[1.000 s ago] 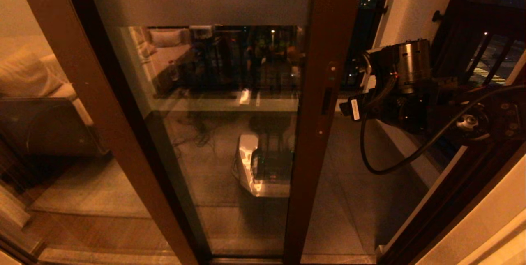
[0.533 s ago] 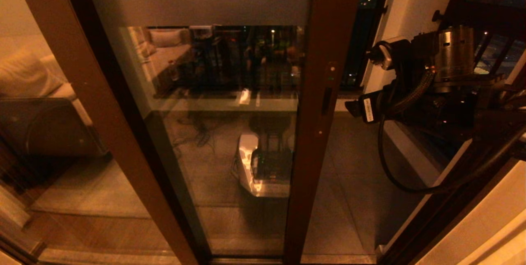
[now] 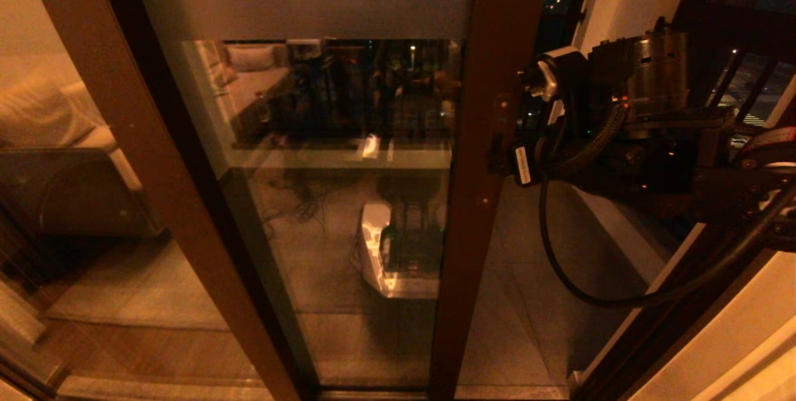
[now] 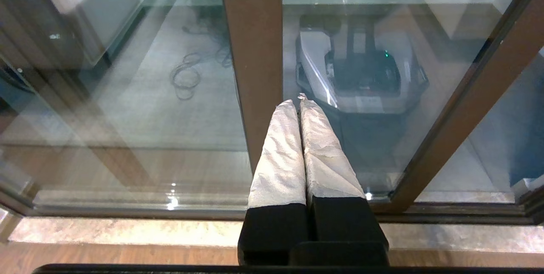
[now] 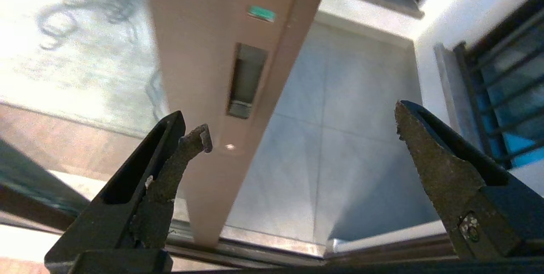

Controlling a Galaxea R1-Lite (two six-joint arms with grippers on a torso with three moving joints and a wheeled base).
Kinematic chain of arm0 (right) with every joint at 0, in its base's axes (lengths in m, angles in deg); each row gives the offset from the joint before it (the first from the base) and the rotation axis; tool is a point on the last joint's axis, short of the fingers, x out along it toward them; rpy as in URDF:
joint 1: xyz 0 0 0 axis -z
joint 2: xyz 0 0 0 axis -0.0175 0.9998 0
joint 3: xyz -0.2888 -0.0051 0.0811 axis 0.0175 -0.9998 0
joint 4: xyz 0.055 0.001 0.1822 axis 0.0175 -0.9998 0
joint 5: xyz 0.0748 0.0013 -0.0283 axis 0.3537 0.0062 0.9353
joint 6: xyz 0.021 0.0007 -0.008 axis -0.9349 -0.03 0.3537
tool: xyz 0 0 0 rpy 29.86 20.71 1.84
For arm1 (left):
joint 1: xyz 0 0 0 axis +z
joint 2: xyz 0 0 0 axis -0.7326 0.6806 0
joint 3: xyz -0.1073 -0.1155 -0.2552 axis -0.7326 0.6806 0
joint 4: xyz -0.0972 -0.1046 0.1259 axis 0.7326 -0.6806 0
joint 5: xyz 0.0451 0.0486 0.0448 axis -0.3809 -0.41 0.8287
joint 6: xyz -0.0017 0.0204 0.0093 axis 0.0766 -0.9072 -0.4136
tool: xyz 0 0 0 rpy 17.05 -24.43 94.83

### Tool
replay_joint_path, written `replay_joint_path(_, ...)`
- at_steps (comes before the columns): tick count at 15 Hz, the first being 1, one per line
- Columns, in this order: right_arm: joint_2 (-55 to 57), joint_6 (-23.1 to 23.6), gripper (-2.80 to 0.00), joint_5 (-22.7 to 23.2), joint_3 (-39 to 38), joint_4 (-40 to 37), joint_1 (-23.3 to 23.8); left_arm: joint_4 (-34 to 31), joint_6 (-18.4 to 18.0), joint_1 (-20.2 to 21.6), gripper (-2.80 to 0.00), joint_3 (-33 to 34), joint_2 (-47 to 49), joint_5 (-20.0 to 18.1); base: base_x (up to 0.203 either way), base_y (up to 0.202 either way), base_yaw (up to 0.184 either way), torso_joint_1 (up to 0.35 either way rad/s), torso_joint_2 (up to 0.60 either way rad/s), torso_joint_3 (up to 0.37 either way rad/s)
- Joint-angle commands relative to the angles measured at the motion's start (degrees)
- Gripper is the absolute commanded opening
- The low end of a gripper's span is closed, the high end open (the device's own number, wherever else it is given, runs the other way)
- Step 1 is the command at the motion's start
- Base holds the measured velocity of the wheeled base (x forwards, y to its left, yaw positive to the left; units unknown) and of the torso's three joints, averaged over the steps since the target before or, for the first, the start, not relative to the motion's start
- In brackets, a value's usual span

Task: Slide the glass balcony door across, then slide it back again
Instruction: Close the slid door

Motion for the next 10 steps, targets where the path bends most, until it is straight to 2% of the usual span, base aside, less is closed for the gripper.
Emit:
replay_joint_path(1, 2.92, 0.08, 0.00, -0.20, 0.93, 0.15, 0.68, -0.03, 0.01, 0.04, -2.80, -0.01, 0.07, -0.01, 0.000, 0.000, 0.000, 0.000, 0.00, 0.000)
replay_joint_path(5, 3.70, -0.19, 0.00, -0.21, 0.82, 0.18, 2.69, -0.03, 0.01, 0.04, -2.80, -0.01, 0.07, -0.01, 0.000, 0.000, 0.000, 0.000, 0.00, 0.000)
replay_joint_path(10, 4.93, 0.25, 0.00, -0.12, 3.19, 0.18, 2.78, -0.03, 0.01, 0.04, -2.80, -0.01, 0.07, -0.01, 0.000, 0.000, 0.000, 0.000, 0.00, 0.000)
